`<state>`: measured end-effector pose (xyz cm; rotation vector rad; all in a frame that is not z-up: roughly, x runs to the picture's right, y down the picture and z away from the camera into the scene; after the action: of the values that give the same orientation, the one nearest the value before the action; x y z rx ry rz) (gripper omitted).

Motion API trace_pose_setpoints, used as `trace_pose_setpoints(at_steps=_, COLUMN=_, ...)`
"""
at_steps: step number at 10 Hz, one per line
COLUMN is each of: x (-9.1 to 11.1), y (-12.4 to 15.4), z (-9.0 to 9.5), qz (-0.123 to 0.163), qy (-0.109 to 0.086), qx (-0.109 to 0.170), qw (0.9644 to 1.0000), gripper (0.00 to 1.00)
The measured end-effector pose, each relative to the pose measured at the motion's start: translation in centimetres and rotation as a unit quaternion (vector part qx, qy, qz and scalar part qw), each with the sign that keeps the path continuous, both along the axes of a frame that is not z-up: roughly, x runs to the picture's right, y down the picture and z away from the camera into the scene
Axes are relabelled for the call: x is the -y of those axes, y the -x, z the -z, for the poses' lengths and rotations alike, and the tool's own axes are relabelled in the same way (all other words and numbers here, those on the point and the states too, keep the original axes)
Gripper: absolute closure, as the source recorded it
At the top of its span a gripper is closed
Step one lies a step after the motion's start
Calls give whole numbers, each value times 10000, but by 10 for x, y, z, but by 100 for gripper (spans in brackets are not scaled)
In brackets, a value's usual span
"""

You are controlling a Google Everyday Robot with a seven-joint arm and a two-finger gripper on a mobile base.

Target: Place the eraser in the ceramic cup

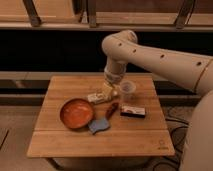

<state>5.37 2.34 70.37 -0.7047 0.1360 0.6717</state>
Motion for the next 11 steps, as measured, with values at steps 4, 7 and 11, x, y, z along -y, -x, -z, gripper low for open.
trace_pose_setpoints(at_steps=4, x=-30, y=-64, z=-34, qz=-338, qy=396, qx=-687, qw=9963, gripper=35)
trace_pose_setpoints(at_steps=7, x=-24, y=-80, z=-66, qz=-177, qy=289, qx=-517, qw=9981, gripper=35)
trace_pose_setpoints(at_steps=11, x=-49, y=-91, z=-74, qz=-157, qy=649, qx=-155, qw=9976, gripper=35)
